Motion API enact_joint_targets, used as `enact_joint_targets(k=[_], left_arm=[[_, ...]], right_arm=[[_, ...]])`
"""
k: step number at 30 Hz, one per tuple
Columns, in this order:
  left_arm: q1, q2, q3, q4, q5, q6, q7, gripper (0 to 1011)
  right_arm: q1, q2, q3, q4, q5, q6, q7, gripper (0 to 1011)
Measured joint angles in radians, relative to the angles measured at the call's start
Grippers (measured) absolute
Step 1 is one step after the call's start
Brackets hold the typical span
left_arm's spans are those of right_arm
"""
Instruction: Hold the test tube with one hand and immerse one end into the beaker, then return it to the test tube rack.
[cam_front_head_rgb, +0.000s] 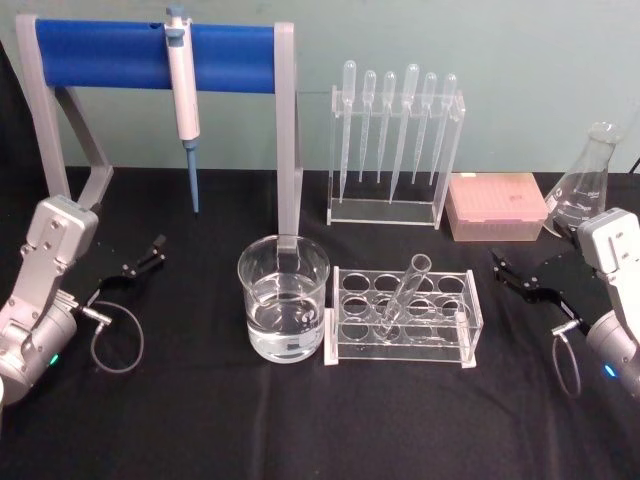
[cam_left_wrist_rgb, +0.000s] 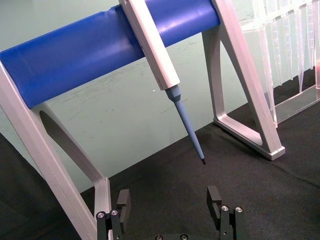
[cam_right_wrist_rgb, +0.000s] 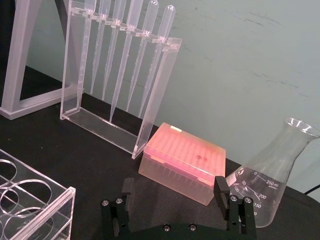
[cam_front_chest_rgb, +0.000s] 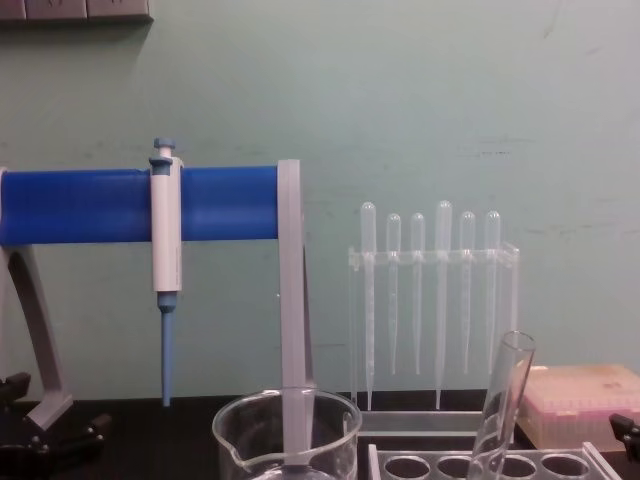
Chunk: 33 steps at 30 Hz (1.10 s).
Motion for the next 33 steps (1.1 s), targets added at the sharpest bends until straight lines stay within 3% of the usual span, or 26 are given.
enact_joint_targets(k=[7, 13, 19, 25, 33], left_arm=[[0.0, 0.0, 0.0, 0.0, 0.0, 0.0, 0.0, 1000], [0.0, 0.0, 0.0, 0.0, 0.0, 0.0, 0.0, 1000], [0.0, 0.0, 0.0, 0.0, 0.0, 0.0, 0.0, 1000], [0.0, 0.0, 0.0, 0.0, 0.0, 0.0, 0.0, 1000], [0.0, 0.0, 0.0, 0.0, 0.0, 0.0, 0.0, 1000]], right_arm=[[0.003, -0.002, 0.013, 0.006, 0.017, -0.011, 0.022, 1003], [-0.002, 0.009, 0.073, -0.017, 0.104, -0.046, 0.114, 1003], [-0.043, 0.064, 0.125, -0.092, 0.211, -0.055, 0.257, 1002], [-0.098, 0.146, 0.166, -0.146, 0.36, -0.064, 0.503, 1002], [-0.122, 0.183, 0.172, -0.145, 0.442, -0.102, 0.731, 1002]])
